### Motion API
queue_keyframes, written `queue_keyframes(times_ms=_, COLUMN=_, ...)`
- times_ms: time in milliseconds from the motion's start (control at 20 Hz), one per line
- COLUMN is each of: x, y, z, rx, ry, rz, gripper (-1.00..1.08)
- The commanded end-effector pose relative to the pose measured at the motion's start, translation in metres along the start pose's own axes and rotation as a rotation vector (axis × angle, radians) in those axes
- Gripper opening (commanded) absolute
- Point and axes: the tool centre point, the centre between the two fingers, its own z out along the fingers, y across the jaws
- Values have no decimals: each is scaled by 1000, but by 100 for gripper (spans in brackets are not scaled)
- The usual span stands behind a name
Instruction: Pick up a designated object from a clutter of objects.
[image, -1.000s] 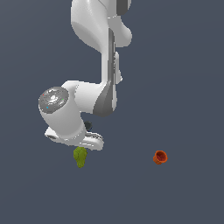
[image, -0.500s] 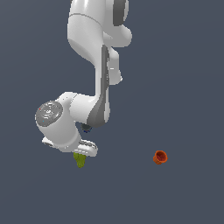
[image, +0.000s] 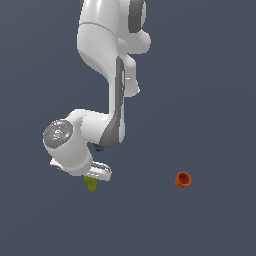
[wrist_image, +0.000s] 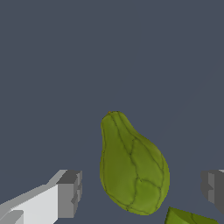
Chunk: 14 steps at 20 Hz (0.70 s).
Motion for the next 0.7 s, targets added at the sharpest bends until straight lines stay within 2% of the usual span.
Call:
queue_keyframes(times_ms=0, x=-1, y=0, z=13, rx=0, ry=-1, rz=0, gripper=100)
queue_keyframes(times_ms=250, x=-1, y=0, z=36, rx=0, ry=-1, rz=1, gripper=100)
queue_keyframes(times_ms=500, x=0, y=1, z=39, rx=0, ry=0, rz=1, gripper=100)
queue_keyframes(times_ms=550, x=0, y=1, z=39, rx=0, ry=0, rz=1, gripper=-100)
queue_keyframes(times_ms=650, x=0, y=1, z=39, rx=0, ry=0, rz=1, gripper=-100)
